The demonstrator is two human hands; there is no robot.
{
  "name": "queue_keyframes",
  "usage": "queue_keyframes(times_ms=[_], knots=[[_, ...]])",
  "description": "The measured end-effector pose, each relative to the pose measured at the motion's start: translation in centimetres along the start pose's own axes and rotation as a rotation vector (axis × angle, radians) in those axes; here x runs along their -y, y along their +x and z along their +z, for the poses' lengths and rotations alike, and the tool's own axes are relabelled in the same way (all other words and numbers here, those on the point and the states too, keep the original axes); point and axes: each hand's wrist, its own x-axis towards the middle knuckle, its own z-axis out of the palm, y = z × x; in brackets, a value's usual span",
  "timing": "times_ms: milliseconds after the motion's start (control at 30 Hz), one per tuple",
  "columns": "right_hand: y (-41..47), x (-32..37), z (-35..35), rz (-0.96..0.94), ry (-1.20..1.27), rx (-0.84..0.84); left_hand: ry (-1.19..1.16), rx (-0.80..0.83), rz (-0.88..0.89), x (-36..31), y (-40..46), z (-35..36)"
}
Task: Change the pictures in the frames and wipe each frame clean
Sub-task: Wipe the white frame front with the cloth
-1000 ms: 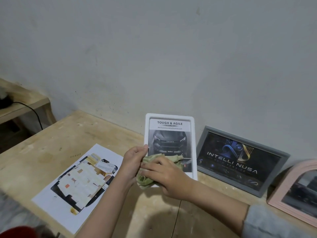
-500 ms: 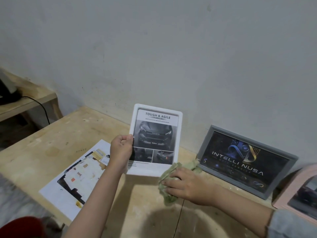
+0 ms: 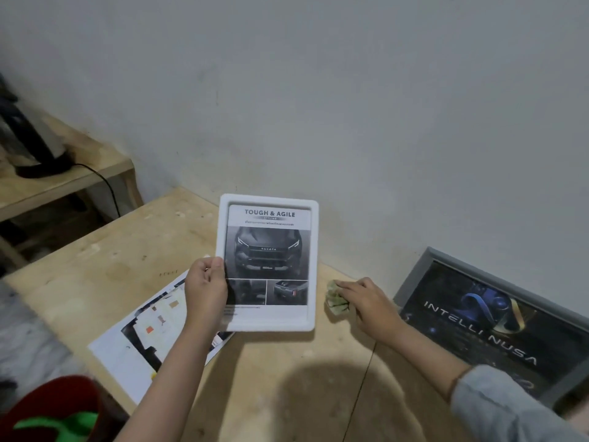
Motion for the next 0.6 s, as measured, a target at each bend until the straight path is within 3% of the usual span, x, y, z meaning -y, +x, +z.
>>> queue_keyframes(times_ms=[200,333,433,500,600], knots=[[5.0,-2.8,4.7,0.213,-0.022,0.093,0.036,-0.034,0.01,1.4,0.7,0.6],[5.3,-2.1,7.5,0.375,-0.074,0.333,0.043,-0.063,0.0,1.6,0.7,1.1],[4.8,-1.6,8.1,0.398,-0.036,0.398,0.047,-0.058,-0.016,1.7,0.6,1.1],[4.5,-1.1,7.0,0.453,0.018,0.359,0.038,-0.053,-0.019,1.6,0.5,1.3],[3.5,0.8,2.7,0.621,0.426,0.049,0.03,-0.009,-0.004,0.9,0.0,1.9]])
